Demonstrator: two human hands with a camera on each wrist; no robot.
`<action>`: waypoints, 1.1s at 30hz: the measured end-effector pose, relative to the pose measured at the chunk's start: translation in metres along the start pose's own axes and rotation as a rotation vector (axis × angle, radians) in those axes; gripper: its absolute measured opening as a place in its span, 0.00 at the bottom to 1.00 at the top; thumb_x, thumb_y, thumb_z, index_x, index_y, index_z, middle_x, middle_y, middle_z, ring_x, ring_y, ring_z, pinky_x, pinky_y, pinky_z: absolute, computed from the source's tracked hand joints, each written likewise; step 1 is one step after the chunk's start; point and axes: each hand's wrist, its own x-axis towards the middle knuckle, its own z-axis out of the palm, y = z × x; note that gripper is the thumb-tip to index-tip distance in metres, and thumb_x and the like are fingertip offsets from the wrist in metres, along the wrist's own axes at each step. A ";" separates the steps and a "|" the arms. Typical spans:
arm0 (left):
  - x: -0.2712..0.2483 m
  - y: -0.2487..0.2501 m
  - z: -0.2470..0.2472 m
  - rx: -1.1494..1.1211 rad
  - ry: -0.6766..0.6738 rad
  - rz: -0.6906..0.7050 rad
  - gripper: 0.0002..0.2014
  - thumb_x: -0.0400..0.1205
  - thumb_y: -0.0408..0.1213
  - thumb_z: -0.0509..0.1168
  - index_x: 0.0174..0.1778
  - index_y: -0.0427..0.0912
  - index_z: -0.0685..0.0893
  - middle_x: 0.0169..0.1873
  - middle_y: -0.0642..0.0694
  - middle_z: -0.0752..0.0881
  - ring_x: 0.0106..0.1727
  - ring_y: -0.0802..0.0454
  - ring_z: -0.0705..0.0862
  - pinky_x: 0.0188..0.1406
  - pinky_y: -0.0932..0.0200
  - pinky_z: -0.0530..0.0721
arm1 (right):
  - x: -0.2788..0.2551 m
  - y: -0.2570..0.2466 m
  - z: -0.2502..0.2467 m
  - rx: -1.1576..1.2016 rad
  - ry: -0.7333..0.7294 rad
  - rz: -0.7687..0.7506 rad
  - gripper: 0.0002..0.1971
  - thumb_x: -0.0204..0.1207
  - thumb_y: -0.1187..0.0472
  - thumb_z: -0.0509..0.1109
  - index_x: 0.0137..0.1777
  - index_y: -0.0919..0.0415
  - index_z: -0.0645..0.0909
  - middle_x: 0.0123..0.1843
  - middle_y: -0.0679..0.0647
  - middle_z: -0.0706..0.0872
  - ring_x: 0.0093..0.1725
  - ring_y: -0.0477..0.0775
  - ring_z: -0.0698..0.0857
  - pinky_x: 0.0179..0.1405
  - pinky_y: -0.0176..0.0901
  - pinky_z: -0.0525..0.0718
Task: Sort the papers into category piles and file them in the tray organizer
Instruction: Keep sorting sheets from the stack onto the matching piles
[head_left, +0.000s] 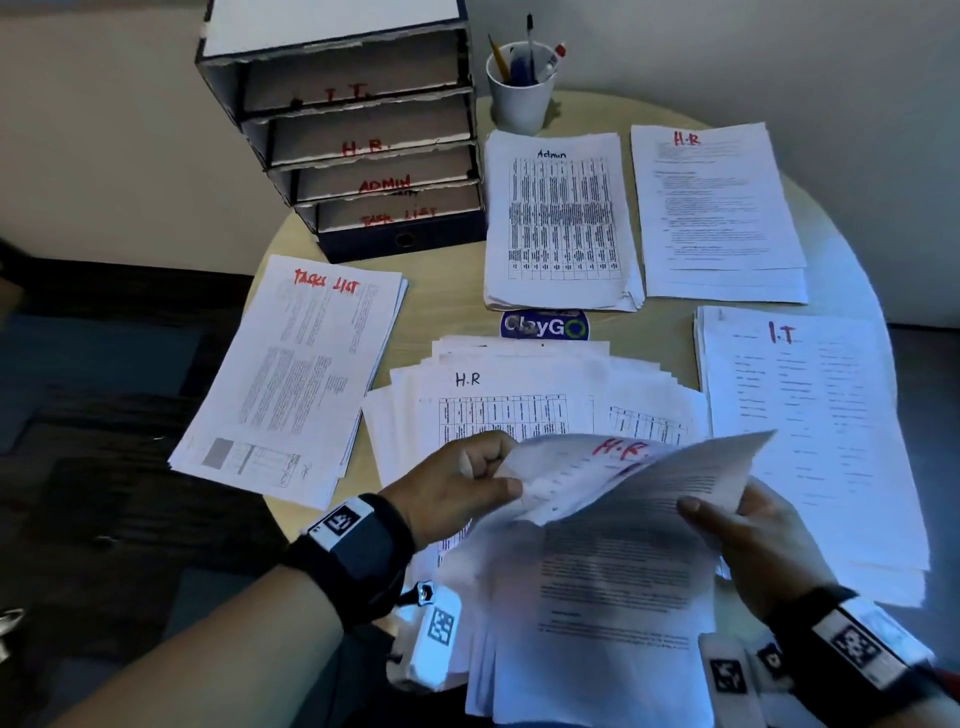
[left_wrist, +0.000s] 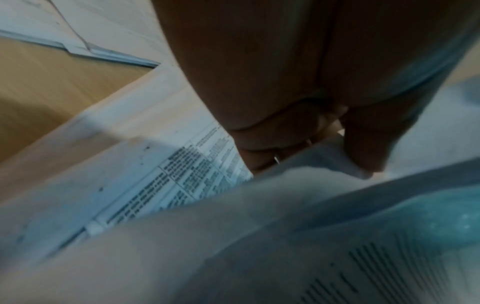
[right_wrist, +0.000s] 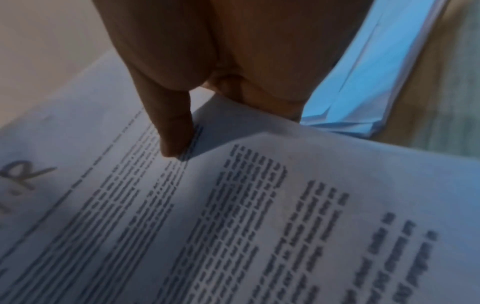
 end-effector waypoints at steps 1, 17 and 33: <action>0.002 -0.001 -0.004 0.010 0.005 -0.003 0.16 0.77 0.33 0.68 0.58 0.28 0.79 0.49 0.35 0.84 0.49 0.44 0.80 0.50 0.47 0.75 | 0.001 -0.001 0.000 -0.034 0.012 0.005 0.09 0.71 0.74 0.74 0.50 0.66 0.87 0.42 0.57 0.93 0.43 0.57 0.92 0.33 0.35 0.86; 0.075 0.003 -0.074 1.047 0.521 -0.403 0.35 0.67 0.59 0.75 0.68 0.55 0.71 0.63 0.43 0.70 0.66 0.40 0.73 0.59 0.46 0.81 | -0.016 -0.015 0.007 -0.155 -0.080 -0.059 0.09 0.69 0.75 0.76 0.46 0.63 0.91 0.41 0.54 0.93 0.37 0.39 0.88 0.37 0.23 0.81; -0.014 0.053 -0.018 0.529 0.093 0.183 0.03 0.81 0.34 0.72 0.43 0.48 0.87 0.40 0.57 0.88 0.41 0.66 0.82 0.42 0.73 0.77 | -0.003 -0.021 0.010 -0.022 -0.323 -0.113 0.32 0.46 0.30 0.83 0.43 0.53 0.89 0.61 0.43 0.89 0.64 0.37 0.83 0.70 0.39 0.75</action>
